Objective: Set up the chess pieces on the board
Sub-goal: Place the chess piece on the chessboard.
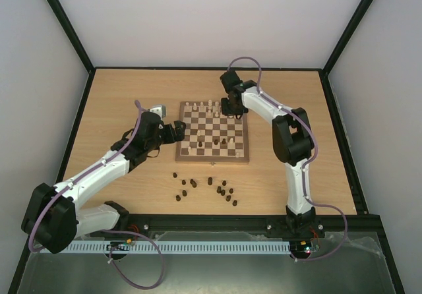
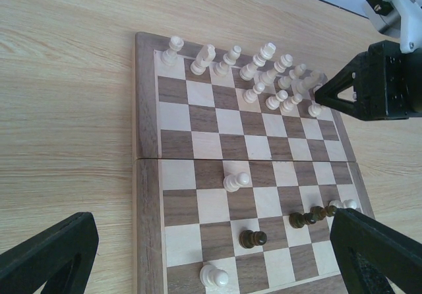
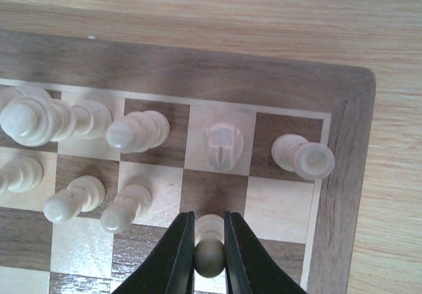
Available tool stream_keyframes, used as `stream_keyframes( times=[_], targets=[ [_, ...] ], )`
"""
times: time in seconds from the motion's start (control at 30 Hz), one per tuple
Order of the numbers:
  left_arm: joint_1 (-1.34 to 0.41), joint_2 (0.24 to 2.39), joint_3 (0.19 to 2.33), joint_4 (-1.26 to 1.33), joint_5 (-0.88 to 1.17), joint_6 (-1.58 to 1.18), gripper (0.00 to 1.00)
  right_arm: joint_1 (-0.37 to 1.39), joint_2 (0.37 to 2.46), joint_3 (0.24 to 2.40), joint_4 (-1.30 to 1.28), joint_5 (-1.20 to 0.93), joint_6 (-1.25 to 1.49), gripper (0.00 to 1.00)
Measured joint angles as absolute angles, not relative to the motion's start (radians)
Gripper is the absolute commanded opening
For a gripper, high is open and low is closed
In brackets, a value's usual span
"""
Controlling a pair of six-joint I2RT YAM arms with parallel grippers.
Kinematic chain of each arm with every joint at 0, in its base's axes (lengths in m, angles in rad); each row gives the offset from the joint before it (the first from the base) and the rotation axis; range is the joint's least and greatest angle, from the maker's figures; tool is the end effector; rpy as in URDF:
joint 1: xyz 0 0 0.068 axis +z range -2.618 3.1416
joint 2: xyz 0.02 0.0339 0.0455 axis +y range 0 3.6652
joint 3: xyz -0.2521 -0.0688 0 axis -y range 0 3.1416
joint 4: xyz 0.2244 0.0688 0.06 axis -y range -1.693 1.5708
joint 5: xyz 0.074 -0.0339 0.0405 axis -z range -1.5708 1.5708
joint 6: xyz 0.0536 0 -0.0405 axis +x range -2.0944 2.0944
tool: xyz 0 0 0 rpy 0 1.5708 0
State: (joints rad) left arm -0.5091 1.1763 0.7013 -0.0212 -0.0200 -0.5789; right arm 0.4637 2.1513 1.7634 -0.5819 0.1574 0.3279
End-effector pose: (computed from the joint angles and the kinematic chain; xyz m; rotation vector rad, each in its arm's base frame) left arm 0.2296 -0.1269 0.2362 -0.0871 2.1297 -0.6390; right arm 0.4156 0.1984 0.1903 -0.1098 2.5245 0.1180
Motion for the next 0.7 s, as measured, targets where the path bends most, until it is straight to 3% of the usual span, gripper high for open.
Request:
stream_keyframes(
  times=[0.27, 0.7],
  targets=[
    [-0.509, 1.177, 0.701, -0.021, -0.020, -0.576, 0.99, 0.459, 2.173, 1.792, -0.583, 0.157, 0.324, 0.14],
    [-0.509, 1.179, 0.701, -0.021, -0.020, -0.572, 0.99, 0.457, 2.194, 1.808, -0.588, 0.158, 0.319, 0.25]
  ],
)
